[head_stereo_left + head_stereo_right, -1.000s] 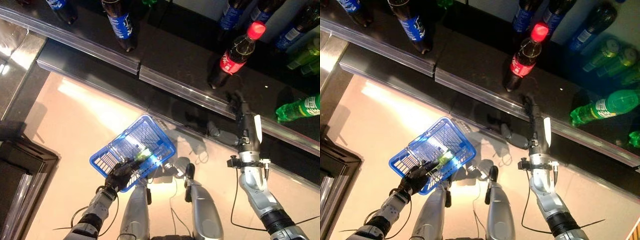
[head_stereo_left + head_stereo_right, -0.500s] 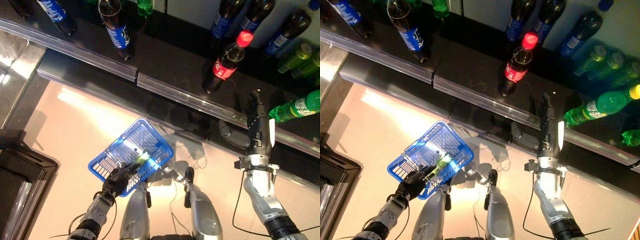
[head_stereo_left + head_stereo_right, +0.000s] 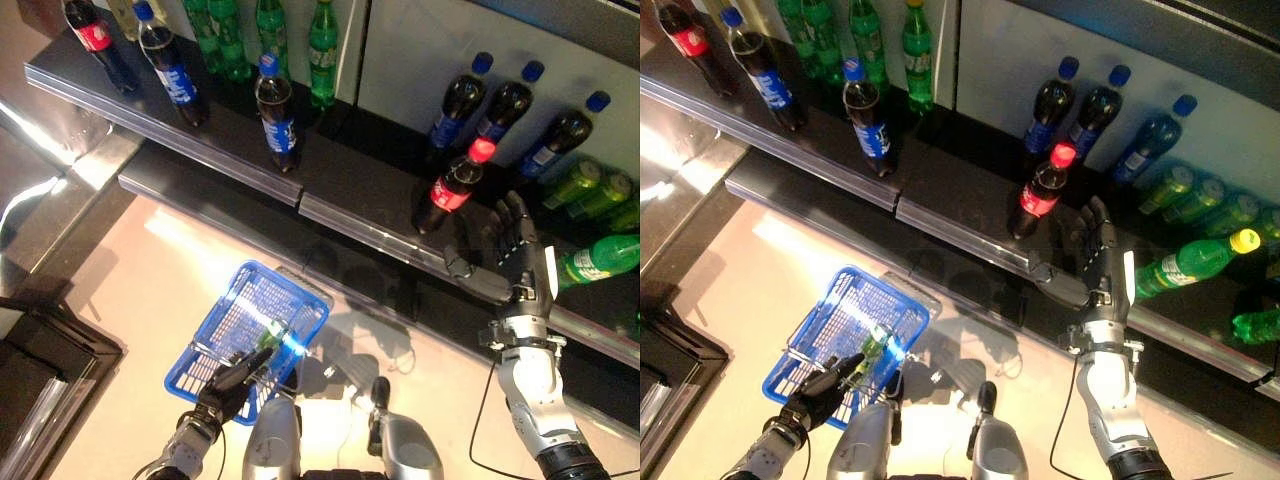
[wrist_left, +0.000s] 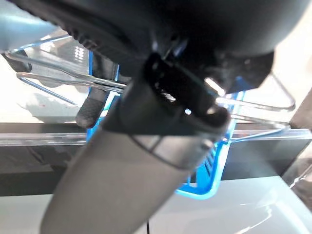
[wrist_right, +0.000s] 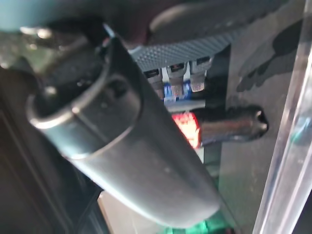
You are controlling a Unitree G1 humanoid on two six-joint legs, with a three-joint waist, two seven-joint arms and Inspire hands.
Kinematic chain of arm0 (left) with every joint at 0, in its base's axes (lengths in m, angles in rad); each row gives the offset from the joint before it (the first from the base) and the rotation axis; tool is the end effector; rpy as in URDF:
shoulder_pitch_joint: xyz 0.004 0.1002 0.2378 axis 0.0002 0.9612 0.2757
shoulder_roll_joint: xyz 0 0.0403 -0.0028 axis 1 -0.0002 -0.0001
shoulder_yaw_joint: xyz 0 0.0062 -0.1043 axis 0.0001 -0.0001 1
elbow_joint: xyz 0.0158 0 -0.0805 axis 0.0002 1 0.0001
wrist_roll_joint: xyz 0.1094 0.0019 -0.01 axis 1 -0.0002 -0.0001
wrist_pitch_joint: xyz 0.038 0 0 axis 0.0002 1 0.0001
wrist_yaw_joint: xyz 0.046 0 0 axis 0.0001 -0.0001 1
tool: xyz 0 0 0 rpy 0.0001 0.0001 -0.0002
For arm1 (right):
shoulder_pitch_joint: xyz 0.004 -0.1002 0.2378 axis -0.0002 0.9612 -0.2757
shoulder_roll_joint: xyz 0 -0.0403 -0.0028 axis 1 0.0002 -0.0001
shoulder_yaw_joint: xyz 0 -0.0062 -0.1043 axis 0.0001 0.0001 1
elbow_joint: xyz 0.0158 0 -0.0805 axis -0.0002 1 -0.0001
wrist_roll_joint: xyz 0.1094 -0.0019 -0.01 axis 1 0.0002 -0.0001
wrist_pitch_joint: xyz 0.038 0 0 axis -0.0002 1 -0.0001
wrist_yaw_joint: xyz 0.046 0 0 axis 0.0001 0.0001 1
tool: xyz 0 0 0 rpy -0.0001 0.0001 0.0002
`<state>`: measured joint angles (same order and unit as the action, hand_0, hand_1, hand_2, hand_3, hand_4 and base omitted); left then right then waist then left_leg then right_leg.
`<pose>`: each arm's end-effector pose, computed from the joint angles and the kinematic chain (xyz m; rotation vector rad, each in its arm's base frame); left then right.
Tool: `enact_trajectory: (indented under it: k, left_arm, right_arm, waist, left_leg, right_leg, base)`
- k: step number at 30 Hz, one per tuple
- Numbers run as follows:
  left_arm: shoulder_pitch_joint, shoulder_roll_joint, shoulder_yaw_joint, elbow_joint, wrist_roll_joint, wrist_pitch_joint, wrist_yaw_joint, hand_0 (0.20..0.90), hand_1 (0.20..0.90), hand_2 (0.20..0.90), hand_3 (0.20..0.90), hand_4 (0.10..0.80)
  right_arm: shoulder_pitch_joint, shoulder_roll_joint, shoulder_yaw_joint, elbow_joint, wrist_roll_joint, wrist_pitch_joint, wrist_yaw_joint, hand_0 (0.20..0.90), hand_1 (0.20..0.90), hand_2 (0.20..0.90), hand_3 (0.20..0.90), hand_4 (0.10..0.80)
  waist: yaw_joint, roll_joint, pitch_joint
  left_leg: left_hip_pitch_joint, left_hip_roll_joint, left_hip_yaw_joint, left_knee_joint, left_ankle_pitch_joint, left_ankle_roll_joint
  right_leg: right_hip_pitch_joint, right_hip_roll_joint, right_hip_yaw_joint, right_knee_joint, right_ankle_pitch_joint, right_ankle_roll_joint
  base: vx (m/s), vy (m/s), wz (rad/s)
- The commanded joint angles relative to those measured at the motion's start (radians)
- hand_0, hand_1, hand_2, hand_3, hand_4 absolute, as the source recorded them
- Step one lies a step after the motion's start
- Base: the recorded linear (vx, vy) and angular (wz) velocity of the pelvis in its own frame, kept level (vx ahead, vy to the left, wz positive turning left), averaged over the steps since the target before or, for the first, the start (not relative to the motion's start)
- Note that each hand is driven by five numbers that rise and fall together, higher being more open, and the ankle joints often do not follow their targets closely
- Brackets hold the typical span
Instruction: Pick up the drink and place into the basket.
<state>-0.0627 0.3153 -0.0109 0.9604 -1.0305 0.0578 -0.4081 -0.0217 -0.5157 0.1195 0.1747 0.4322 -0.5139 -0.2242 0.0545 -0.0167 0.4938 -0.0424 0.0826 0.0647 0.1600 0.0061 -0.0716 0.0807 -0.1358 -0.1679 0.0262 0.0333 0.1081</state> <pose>0.1438 0.2511 -0.0883 -0.8124 0.6137 0.1754 0.2108 -0.2356 0.0559 -0.0469 -0.3324 -0.1673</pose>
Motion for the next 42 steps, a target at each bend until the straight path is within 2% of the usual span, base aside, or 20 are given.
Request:
enact_trajectory:
  k: [1,7,16,22,29,34,38,42]
  left_arm:
    - [0.199,0.043,-0.054,-0.055,0.096,0.049,-0.115,0.3,0.3,0.3,0.2,0.1]
    - [0.237,0.054,-0.055,-0.057,0.118,0.066,-0.123,0.3,0.3,0.3,0.2,0.1]
    - [0.256,0.046,-0.04,-0.078,0.096,0.05,-0.126,0.3,0.3,0.3,0.2,0.1]
    - [0.227,0.039,-0.032,-0.087,0.051,0.039,-0.114,0.3,0.3,0.3,0.2,0.1]
    - [0.176,0.026,-0.044,-0.085,0.023,-0.002,-0.084,0.3,0.3,0.3,0.2,0.1]
    - [0.13,0.02,-0.048,-0.055,0.017,-0.031,-0.055,0.3,0.3,0.3,0.2,0.1]
    - [0.107,0.015,-0.047,-0.02,0.013,-0.046,-0.045,0.3,0.3,0.3,0.2,0.1]
    - [0.082,0.003,-0.052,0.011,0.022,-0.06,-0.037,0.3,0.3,0.3,0.2,0.1]
  right_arm:
    - [0.027,-0.092,-0.075,-0.113,0.045,-0.034,0.021,0.9,0.9,0.9,0.9,0.8]
    - [0.033,-0.107,-0.1,-0.078,0.072,-0.001,0.034,0.9,0.9,0.9,0.9,0.8]
    - [0.075,-0.088,-0.145,-0.175,0.032,-0.082,-0.028,0.9,0.9,0.9,0.9,0.8]
    - [0.114,-0.091,-0.156,-0.241,0.011,-0.077,-0.013,0.9,0.9,0.9,0.9,0.8]
    - [0.14,-0.095,-0.104,-0.277,-0.029,-0.043,0.059,0.9,0.9,0.9,0.9,0.8]
    - [0.139,-0.102,-0.016,-0.264,-0.061,0.008,0.136,0.9,0.9,0.9,0.9,0.8]
    - [0.15,-0.1,0.043,-0.213,-0.105,0.059,0.189,0.9,0.9,0.9,0.9,0.8]
    - [0.158,-0.065,0.112,-0.071,-0.161,0.099,0.169,0.9,0.9,0.9,0.9,0.8]
  waist:
    - [0.013,-0.016,-0.172]
    - [0.015,-0.007,-0.182]
    - [-0.012,-0.002,-0.194]
    - [-0.046,-0.007,-0.217]
    - [-0.074,-0.013,-0.24]
    - [-0.084,-0.011,-0.261]
    - [-0.091,-0.01,-0.278]
    - [-0.095,-0.009,-0.287]
  left_leg:
    - [-0.111,-0.002,-0.005,0.144,-0.011,-0.013]
    - [-0.067,-0.004,-0.007,0.129,0.005,-0.018]
    - [-0.008,-0.019,0.003,0.052,0.023,-0.008]
    - [0.02,-0.022,0.037,0.003,0.023,0.003]
    - [0.049,-0.018,0.078,-0.094,0.042,0.006]
    - [0.066,-0.018,0.092,-0.155,0.046,0.002]
    - [0.085,-0.022,0.1,-0.187,0.041,0.002]
    - [0.103,-0.03,0.101,-0.204,0.025,0.009]
  right_leg:
    - [-0.027,-0.007,0.018,0.091,-0.022,0.027]
    - [-0.012,-0.008,0.014,0.104,-0.013,0.037]
    - [-0.023,-0.009,0.033,0.093,0.0,0.057]
    - [-0.043,-0.014,0.048,0.07,0.011,0.072]
    - [-0.06,-0.018,0.05,0.026,0.029,0.084]
    - [-0.059,-0.023,0.039,-0.001,0.027,0.087]
    - [-0.047,-0.022,0.024,-0.012,0.016,0.084]
    - [-0.039,-0.023,0.012,-0.005,-0.003,0.076]
  base:
    - [0.186,-0.02,0.17]
    - [0.14,0.009,0.07]
    - [-0.021,0.039,-0.01]
    - [-0.087,0.05,-0.13]
    - [-0.11,0.024,-0.12]
    - [-0.099,0.034,-0.02]
    - [-0.03,0.047,0.0]
    - [-0.008,0.057,0.03]
